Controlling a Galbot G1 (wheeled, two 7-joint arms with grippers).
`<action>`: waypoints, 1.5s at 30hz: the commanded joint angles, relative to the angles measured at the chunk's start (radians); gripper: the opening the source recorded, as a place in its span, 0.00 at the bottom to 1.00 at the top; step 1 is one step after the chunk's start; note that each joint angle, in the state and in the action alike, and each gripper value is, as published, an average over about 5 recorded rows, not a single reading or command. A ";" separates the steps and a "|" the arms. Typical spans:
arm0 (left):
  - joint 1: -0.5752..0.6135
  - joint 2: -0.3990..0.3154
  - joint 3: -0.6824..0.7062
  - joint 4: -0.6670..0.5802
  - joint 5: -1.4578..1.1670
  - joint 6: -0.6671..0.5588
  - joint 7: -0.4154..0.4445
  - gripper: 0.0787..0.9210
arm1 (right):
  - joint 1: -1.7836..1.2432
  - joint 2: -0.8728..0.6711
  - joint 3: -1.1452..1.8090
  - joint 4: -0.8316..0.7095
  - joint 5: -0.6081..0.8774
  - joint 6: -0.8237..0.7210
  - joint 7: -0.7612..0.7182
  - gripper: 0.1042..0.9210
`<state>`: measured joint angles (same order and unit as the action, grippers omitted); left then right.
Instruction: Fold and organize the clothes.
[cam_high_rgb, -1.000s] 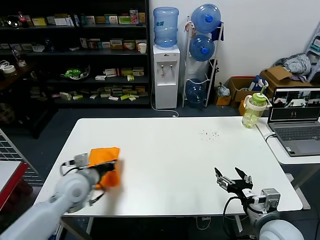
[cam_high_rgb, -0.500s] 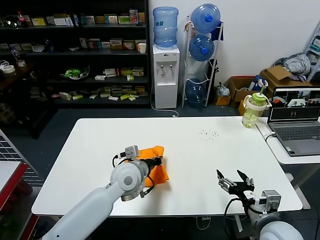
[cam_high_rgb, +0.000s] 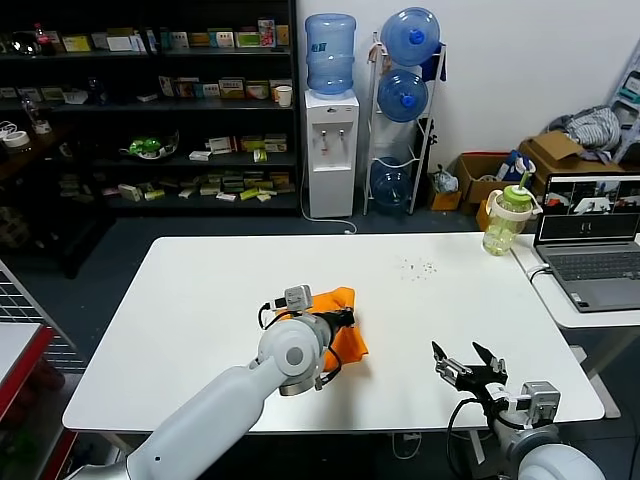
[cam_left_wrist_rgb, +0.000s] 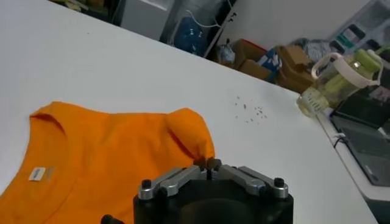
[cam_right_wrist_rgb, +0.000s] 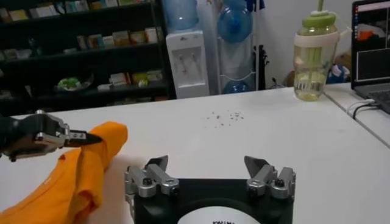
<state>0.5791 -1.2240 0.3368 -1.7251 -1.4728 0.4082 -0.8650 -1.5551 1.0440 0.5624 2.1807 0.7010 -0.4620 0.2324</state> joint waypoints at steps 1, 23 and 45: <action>0.009 -0.045 0.002 -0.017 0.026 -0.007 0.003 0.02 | 0.002 0.000 -0.001 -0.014 -0.017 0.047 -0.040 0.88; 1.151 0.120 -0.912 -0.275 0.867 -0.498 0.978 0.72 | -0.084 0.062 0.235 -0.194 -0.193 0.452 -0.350 0.88; 1.144 -0.092 -0.999 -0.207 1.005 -0.743 1.080 0.88 | -0.109 0.249 0.213 -0.289 -0.410 0.741 -0.405 0.88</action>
<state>1.6478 -1.2628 -0.5613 -1.9421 -0.5350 -0.2301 0.1286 -1.6582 1.2267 0.7612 1.9222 0.3699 0.1612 -0.1455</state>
